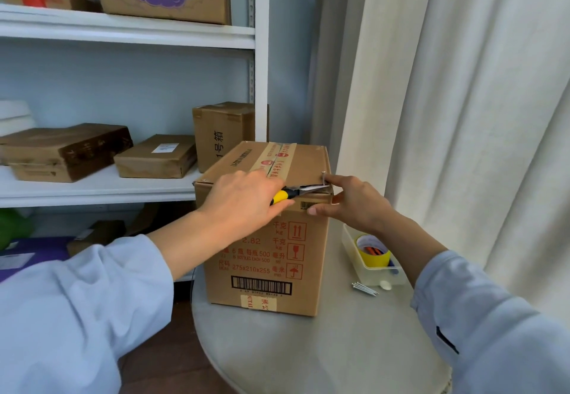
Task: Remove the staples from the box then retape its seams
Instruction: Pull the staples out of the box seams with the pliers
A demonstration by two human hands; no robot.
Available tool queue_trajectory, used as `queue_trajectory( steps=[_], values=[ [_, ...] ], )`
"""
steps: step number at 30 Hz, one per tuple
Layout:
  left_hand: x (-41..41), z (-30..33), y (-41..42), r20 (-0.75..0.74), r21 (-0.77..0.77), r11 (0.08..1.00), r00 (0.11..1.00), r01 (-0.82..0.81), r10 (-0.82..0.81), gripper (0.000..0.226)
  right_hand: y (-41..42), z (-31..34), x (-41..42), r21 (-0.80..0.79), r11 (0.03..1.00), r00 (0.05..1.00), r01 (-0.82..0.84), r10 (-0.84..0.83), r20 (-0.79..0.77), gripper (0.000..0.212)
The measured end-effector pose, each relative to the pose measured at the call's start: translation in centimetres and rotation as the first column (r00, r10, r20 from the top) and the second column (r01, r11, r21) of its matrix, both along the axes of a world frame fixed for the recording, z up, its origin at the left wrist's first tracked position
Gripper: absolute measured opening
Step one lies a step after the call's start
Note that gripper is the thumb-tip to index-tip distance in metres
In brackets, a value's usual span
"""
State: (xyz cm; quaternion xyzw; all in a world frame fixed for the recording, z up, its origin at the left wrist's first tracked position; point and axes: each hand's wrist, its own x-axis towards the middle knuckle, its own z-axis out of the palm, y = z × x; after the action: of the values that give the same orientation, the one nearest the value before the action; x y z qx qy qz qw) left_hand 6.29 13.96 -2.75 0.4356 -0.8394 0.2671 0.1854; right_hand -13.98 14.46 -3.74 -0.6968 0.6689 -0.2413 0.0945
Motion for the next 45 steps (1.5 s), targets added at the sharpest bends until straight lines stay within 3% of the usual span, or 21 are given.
queue_trajectory(
  steps=[10, 18, 21, 23, 26, 29, 35, 37, 39, 42, 45],
  values=[
    [0.3, 0.0, 0.0, -0.029, 0.01, 1.0, 1.0, 0.013, -0.013, 0.048, 0.1, 0.2, 0.1, 0.002, 1.0, 1.0, -0.001, 0.001, 0.0, 0.085],
    [0.2, 2.8, -0.3, -0.062, -0.094, 0.995, 0.998, 0.019, -0.025, 0.047, 0.1, 0.5, 0.2, 0.053, 0.999, 1.0, 0.008, -0.008, -0.01, 0.086],
    [0.2, 3.8, -0.3, 0.001, -0.098, 0.995, 1.0, 0.004, -0.004, 0.047, 0.4, 1.0, -0.2, 0.08, 0.993, 0.981, -0.086, 0.071, 0.179, 0.086],
    [0.3, 3.8, -0.1, 0.021, -0.094, 0.996, 1.0, -0.003, 0.005, 0.047, 0.7, 1.6, -0.2, -0.015, 0.997, 0.953, -0.071, 0.072, 0.296, 0.088],
    [-0.1, 3.3, 0.3, 0.007, -0.062, 0.998, 1.0, -0.002, 0.003, 0.048, 1.3, 2.5, 0.2, -0.187, 0.981, 0.899, 0.046, 0.041, 0.436, 0.06],
    [-0.8, 2.9, 0.8, -0.01, -0.024, 1.0, 1.0, 0.001, -0.001, 0.049, 1.8, 3.2, 0.6, -0.258, 0.958, 0.829, 0.122, 0.045, 0.558, 0.029],
    [-1.8, 3.4, 1.6, -0.1, 0.242, 0.97, 0.993, -0.029, 0.055, 0.043, 2.2, 3.1, 0.8, -0.269, 0.935, 0.8, 0.232, -0.026, 0.6, 0.017],
    [-2.2, 3.5, 2.0, -0.119, 0.407, 0.914, 0.992, 0.001, 0.051, 0.044, 2.3, 3.3, 0.0, -0.279, 0.899, 0.701, 0.338, -0.043, 0.712, 0.018],
    [-2.7, 3.5, 2.8, -0.222, 0.653, 0.75, 0.974, 0.106, 0.056, 0.046, 2.6, 3.2, -1.0, -0.254, 0.873, 0.611, 0.417, -0.062, 0.789, 0.017],
    [-3.9, 2.4, 3.9, -0.355, 0.86, 0.439, 0.922, 0.259, 0.152, 0.045, 2.4, 1.3, -2.7, -0.16, 0.878, 0.586, 0.45, -0.156, 0.795, 0.016],
    [-5.6, -0.3, 3.9, -0.321, 0.909, 0.331, 0.931, 0.252, 0.174, 0.048, 2.5, -2.2, -4.3, -0.012, 0.903, 0.649, 0.429, -0.299, 0.7, 0.022]
  ],
)
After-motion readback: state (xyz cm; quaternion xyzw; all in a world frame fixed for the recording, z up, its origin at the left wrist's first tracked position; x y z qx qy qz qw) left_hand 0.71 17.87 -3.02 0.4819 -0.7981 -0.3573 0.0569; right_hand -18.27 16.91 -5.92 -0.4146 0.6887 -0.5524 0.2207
